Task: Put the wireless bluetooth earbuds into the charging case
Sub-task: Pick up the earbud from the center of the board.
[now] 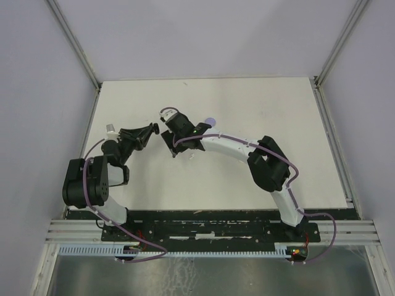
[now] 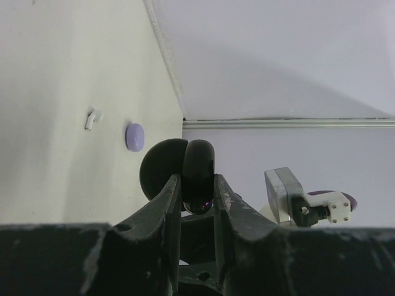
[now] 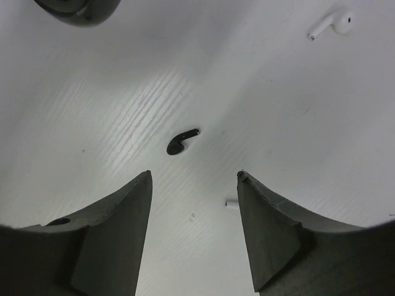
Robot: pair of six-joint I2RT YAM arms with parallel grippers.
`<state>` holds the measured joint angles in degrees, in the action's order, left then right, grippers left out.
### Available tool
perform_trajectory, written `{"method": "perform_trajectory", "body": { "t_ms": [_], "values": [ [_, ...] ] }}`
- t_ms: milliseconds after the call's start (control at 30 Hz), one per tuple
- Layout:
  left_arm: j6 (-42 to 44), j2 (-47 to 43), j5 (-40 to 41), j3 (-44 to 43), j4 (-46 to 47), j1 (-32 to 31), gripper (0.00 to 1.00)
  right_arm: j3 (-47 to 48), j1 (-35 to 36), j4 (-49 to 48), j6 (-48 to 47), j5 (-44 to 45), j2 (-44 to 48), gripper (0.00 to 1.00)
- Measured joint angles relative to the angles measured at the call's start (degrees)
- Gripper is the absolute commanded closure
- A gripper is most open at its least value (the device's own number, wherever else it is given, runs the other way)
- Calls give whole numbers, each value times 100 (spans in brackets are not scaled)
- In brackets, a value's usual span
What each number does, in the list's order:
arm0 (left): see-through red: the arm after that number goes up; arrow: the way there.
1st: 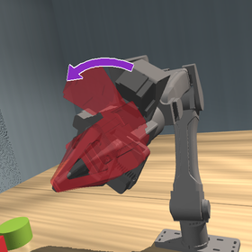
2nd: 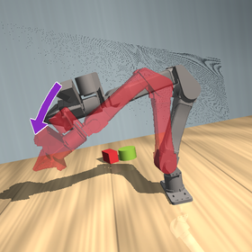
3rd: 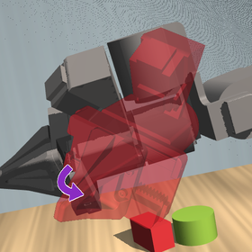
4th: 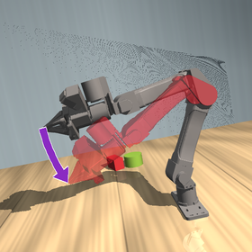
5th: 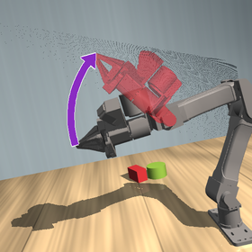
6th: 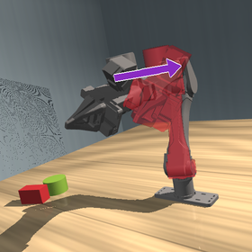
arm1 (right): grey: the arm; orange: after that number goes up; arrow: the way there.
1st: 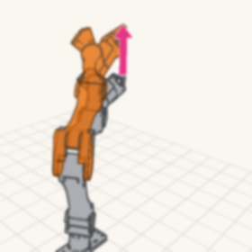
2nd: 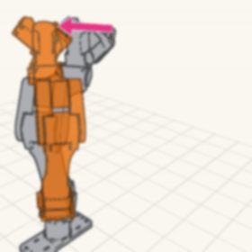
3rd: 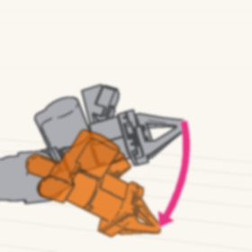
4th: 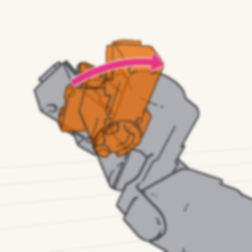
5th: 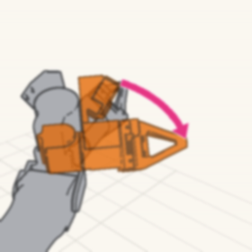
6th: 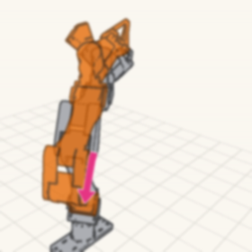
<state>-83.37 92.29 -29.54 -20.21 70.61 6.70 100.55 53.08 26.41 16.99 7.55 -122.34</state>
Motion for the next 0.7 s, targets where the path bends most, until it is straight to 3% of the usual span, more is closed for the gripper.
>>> {"method": "perform_trajectory", "body": {
  "t_ms": [700],
  "values": [
    [-101, -186, -109, 251, 205, 540, 97, 693, 264, 160, -81, -98, -940, 48]
  ]
}}
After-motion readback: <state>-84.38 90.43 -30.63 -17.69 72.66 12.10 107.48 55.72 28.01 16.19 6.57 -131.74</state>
